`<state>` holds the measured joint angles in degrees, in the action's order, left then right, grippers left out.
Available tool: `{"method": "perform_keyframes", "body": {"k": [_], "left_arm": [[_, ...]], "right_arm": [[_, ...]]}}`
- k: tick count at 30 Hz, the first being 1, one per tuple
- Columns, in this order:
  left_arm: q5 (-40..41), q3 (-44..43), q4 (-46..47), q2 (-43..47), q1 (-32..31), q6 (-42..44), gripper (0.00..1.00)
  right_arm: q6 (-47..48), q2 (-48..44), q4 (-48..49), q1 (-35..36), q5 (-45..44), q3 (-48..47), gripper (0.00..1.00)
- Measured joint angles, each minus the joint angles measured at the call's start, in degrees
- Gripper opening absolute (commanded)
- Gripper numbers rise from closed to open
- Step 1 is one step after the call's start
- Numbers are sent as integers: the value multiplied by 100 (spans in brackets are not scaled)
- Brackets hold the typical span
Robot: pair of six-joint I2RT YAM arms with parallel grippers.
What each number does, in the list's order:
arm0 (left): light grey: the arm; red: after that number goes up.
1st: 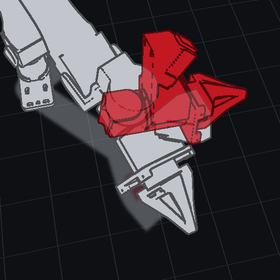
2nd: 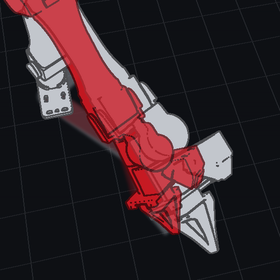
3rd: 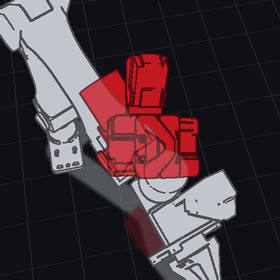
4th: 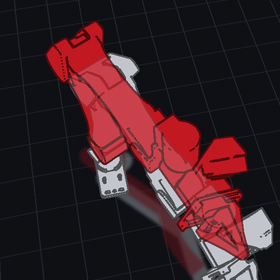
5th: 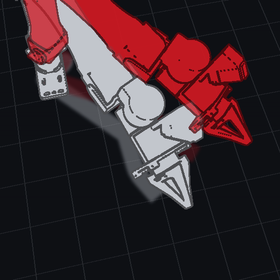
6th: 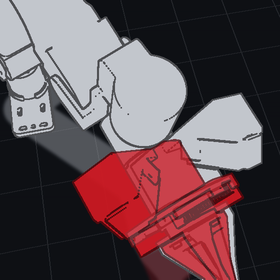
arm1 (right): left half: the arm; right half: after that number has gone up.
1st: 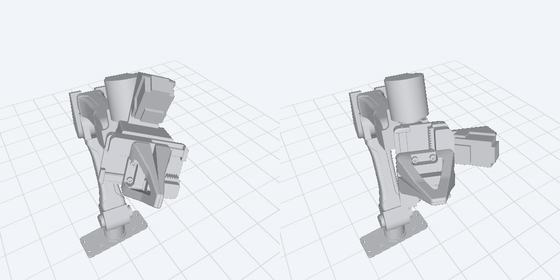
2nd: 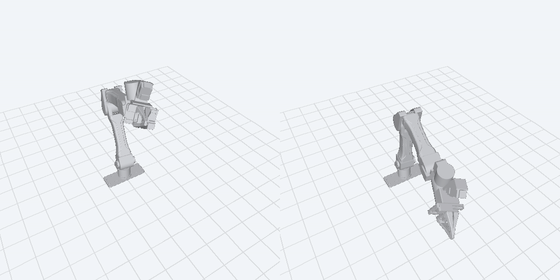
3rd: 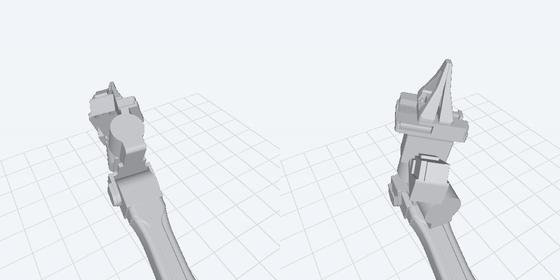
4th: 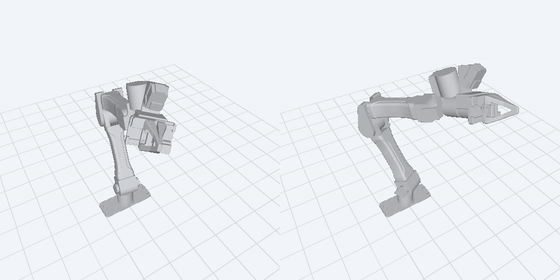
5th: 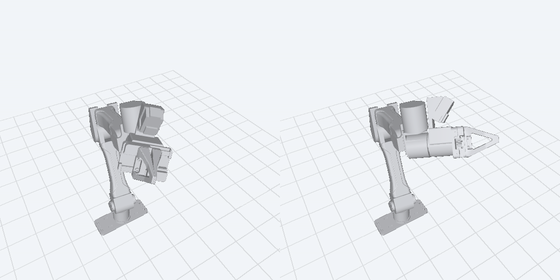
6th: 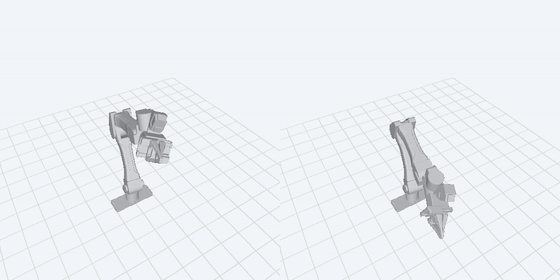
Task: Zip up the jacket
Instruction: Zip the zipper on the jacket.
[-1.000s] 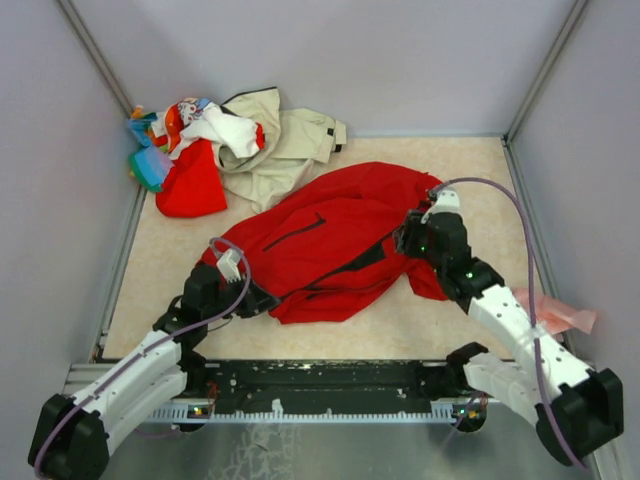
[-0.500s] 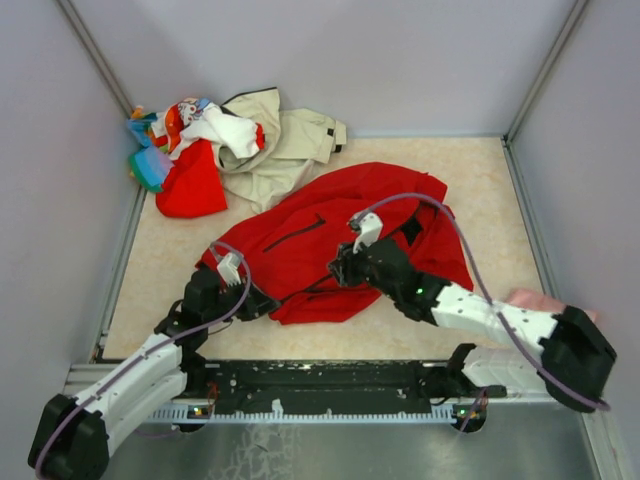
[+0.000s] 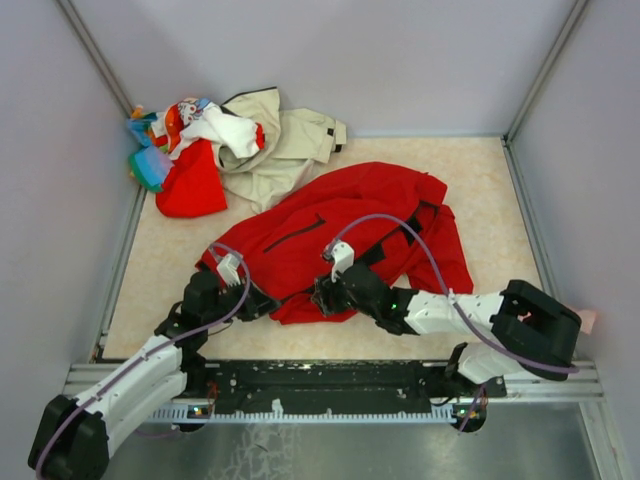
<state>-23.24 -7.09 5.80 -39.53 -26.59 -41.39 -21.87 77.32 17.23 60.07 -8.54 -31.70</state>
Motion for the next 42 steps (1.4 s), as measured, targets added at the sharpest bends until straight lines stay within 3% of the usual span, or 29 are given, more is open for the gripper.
{"method": "perform_keyframes", "body": {"k": [11, 16, 31, 38, 42], "left_arm": [[-105, 31, 168, -11, 0, -129, 45], [-203, 31, 382, -96, 0, -190, 52], [-835, 114, 1707, -1368, -13, -588, 53], [-863, 120, 2033, -1700, -74, -667, 36], [-852, 127, 2070, -1679, -76, -656, 34]], "right_arm": [[26, 234, 555, 173, -313, 726, 51], [72, 302, 844, 284, -424, 885, 51], [264, -42, 1733, 407, -352, 1261, 52], [284, -55, 2013, 417, -229, 1220, 49], [282, 44, 1996, 426, -122, 905, 41]]}}
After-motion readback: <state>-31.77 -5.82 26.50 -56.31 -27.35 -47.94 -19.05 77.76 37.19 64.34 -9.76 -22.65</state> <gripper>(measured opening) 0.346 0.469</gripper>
